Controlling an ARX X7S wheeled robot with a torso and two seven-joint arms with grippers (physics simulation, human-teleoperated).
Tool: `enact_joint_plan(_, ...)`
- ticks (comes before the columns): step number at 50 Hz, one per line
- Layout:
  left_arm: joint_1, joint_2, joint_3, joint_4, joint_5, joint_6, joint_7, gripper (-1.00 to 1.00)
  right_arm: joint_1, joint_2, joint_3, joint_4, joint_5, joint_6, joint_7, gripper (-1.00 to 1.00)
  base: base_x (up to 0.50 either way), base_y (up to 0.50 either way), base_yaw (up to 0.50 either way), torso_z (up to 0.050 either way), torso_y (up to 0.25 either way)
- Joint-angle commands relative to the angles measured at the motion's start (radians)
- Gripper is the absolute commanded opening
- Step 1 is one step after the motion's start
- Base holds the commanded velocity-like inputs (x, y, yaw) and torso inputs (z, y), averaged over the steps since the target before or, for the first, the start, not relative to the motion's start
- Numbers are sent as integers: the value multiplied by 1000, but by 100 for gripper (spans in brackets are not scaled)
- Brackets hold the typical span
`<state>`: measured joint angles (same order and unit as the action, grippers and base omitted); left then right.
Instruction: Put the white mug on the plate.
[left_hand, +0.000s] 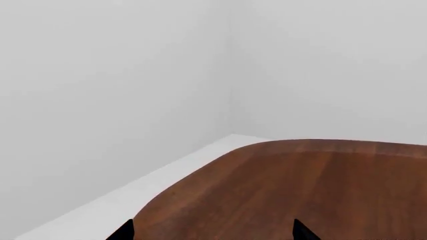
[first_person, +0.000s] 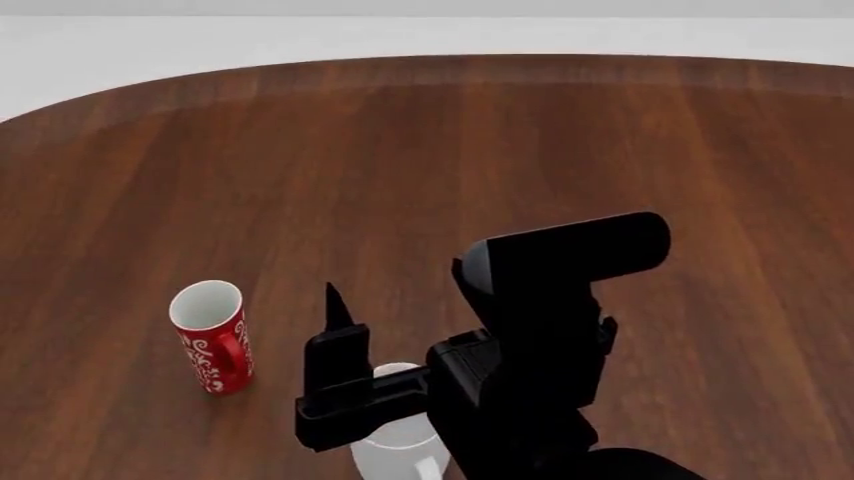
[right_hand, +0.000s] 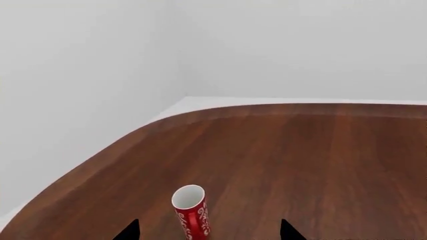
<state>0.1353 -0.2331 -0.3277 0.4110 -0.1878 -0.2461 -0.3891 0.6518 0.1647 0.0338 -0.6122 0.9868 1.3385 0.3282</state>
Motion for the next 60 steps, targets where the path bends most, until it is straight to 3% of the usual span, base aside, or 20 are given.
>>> enact_joint_plan(1,-2,-2,5,-1,0,1,-7,100,-3,11,-6,5,7,-10,14,100,0,0,0,0,0)
enact_joint_plan(19,-5,-11,24,-48,8,33,-2,100,32,76,-139,74,-38,89,76,100,0,0,0,0,0)
enact_joint_plan(60,-2,-19,41,-60,-9,40,-8,100,-14,145,-281,285,-113,-36,-16,100,0,0,0,0,0)
